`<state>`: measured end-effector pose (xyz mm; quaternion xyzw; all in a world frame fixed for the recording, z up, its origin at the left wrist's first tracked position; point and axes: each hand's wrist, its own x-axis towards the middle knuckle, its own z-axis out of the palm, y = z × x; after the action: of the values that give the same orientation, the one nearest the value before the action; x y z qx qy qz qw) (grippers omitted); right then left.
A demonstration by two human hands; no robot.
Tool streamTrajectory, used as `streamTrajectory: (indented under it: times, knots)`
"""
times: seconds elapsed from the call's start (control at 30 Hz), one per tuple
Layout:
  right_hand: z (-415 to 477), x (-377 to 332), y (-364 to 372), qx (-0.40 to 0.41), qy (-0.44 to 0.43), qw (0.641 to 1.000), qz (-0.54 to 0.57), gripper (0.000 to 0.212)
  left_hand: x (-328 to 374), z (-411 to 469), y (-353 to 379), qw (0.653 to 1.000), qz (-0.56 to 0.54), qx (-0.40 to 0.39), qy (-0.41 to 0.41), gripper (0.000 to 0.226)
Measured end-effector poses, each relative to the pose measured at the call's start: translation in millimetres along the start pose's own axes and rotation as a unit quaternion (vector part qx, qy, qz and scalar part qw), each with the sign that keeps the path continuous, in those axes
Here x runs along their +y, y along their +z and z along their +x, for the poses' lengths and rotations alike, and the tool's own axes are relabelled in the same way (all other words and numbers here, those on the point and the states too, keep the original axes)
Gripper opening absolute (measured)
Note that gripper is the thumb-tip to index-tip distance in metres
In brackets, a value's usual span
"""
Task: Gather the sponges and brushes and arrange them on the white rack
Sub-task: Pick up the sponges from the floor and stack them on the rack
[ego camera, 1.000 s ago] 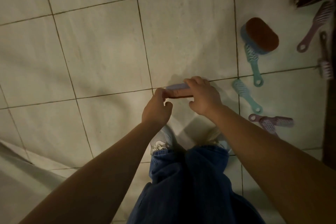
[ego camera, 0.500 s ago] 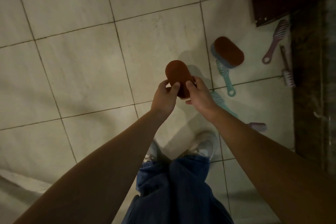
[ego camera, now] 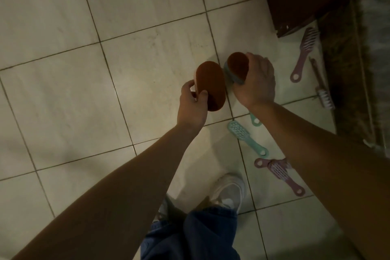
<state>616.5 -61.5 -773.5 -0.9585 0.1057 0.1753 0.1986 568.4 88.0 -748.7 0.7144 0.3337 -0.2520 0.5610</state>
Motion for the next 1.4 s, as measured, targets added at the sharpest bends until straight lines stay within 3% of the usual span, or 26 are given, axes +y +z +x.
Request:
streamTrajectory:
  times: [0.13,0.3,0.43,0.57,0.7,1.0,1.17,1.4]
  knots:
    - [9,8,17,-0.037,0.018,0.999,-0.033,0.080,-10,7,7,1.000,-0.023,0.015,-0.007,0.045]
    - [-2,3,8,0.020,-0.018,1.000,-0.011,0.079,-9,3,7,0.999,-0.038,0.027,-0.010,0.040]
    - [-42,-12,-15,-0.013,0.015,0.996,0.088,0.075,7,-26,-5,0.994,-0.087,0.041,-0.042,0.040]
    - [-89,-35,-55,-0.054,0.134,0.955,0.258,0.059,34,-76,-22,0.991,-0.103,0.044,-0.075,0.036]
    - [-133,-75,-112,-0.085,0.139,0.937,0.309,0.046,75,-142,-48,0.992,-0.092,0.025,-0.078,0.040]
    - [-227,-167,-282,-0.054,0.126,0.909,0.395,0.020,200,-288,-111,0.993,-0.084,-0.010,-0.078,0.055]
    - [-274,-195,-373,-0.052,0.134,0.913,0.381,0.029,272,-373,-135,0.993,-0.067,-0.059,-0.074,0.036]
    - [-331,-203,-482,-0.017,0.127,0.912,0.391,0.044,347,-463,-141,0.990,-0.047,-0.120,-0.064,0.044]
